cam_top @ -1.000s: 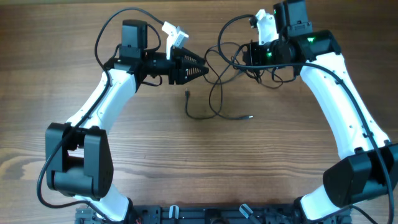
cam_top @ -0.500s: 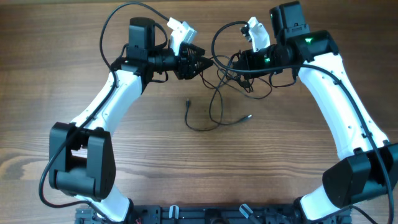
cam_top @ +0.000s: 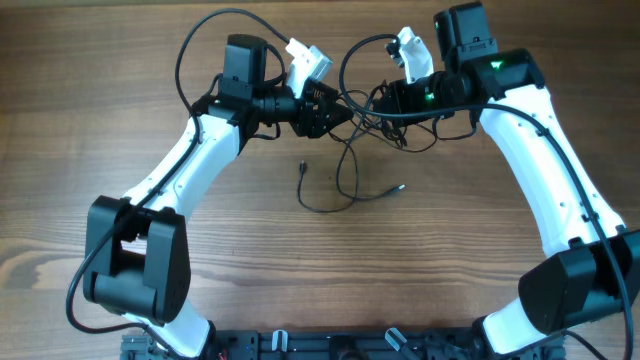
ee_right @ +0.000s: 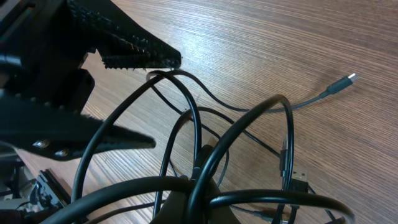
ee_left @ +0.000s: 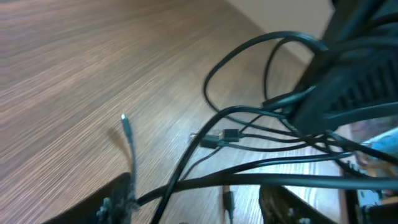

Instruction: Untangle cables

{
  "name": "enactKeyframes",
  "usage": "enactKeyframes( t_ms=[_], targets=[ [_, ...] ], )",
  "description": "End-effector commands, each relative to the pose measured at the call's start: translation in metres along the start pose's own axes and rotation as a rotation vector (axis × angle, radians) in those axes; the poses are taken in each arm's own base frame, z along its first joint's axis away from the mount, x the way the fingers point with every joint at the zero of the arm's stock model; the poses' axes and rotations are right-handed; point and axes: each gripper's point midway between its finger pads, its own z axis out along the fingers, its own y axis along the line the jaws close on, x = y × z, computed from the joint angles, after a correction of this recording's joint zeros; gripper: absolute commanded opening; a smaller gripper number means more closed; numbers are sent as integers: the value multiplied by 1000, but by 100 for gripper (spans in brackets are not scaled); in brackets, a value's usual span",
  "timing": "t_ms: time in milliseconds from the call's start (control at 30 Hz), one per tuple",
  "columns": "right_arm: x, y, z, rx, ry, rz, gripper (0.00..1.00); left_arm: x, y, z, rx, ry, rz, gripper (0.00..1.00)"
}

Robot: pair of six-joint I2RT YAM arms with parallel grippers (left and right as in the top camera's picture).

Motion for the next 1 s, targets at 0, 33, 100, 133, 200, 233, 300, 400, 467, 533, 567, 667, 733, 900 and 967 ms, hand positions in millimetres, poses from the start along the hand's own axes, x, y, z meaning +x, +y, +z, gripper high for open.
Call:
enactKeyframes(
  t_ms=[0,33,100,133,200,233,300,400,467,533,567,667,733,900,967],
  targets=[
    [-2,12,-7,-37,-19,-34,5,1,12,0,-70,12,20,50],
    [-2,12,-7,-37,-19,-34,5,1,14,0,-80,13,21,36],
    [-3,12,-7,-36,-20,-34,5,2,18,-1,-107,18,19,4],
    [-3,11,-7,-31,-23,-36,5,4,18,-1,-106,23,13,4],
    [-3,6,-7,-1,-23,-34,4,5,18,-1,-107,28,7,4],
    [-3,3,-7,15,-23,-27,5,6,19,-1,-109,30,4,4],
    [-3,1,-7,26,-23,-27,5,6,21,-5,-117,29,-4,4],
    [-2,-28,-10,194,-25,69,36,2,21,-16,-130,22,-15,4],
    [-1,-40,-13,265,-27,84,74,-6,14,-26,-137,11,-9,4],
    [-2,-44,-14,293,-33,91,79,-14,6,-37,-146,-4,5,4],
    [-3,-50,-16,330,-40,115,79,-19,1,-42,-155,-12,14,4],
    [-3,-55,-18,359,-47,133,81,-30,-13,-55,-165,-32,38,4],
    [-4,-56,-17,360,-48,128,93,-35,-22,-62,-167,-42,49,4],
    [-14,-59,-6,343,-68,113,89,-53,-44,-82,-178,-89,48,4],
    [-20,-49,-3,284,-89,105,88,-56,-48,-86,-183,-98,58,4]
  ],
)
